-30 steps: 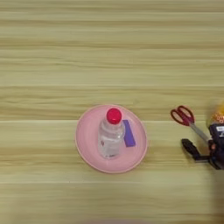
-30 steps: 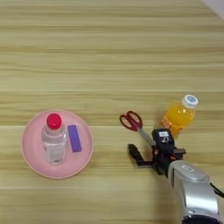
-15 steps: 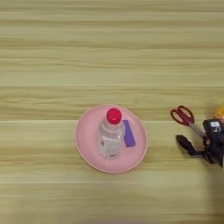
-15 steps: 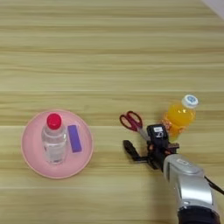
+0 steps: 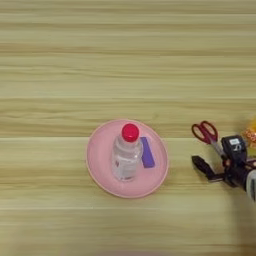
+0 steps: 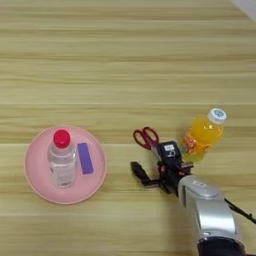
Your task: Move the objects on the table
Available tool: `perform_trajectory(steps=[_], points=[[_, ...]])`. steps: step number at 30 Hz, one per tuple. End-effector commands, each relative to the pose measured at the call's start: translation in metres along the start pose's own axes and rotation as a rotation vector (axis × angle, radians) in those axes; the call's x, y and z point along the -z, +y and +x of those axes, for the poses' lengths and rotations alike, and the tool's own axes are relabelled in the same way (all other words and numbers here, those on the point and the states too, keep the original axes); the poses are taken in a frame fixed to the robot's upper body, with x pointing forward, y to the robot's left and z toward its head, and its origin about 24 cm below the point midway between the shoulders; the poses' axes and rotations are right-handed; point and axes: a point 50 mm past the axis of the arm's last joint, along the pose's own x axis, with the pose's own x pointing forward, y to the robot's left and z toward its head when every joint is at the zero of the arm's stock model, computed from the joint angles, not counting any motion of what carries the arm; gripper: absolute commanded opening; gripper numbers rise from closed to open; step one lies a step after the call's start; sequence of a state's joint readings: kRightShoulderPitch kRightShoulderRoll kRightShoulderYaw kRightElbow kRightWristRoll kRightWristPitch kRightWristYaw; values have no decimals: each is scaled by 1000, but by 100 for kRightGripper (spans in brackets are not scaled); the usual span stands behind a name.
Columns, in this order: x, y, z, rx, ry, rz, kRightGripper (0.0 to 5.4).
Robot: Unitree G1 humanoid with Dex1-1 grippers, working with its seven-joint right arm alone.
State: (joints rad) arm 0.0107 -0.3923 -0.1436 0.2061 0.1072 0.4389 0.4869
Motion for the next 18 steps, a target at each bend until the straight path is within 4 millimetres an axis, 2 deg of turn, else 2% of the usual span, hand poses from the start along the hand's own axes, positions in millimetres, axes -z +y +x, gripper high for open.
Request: perform_trajectory(steps=[1,8,14,18], points=[[-16,1,-1,-5,-46,-33,537],[-18,-2,4,18,-42,-33,537],[-19,8,8,-23,-42,-47,537],[-23,2,12,10,-48,-43,537]])
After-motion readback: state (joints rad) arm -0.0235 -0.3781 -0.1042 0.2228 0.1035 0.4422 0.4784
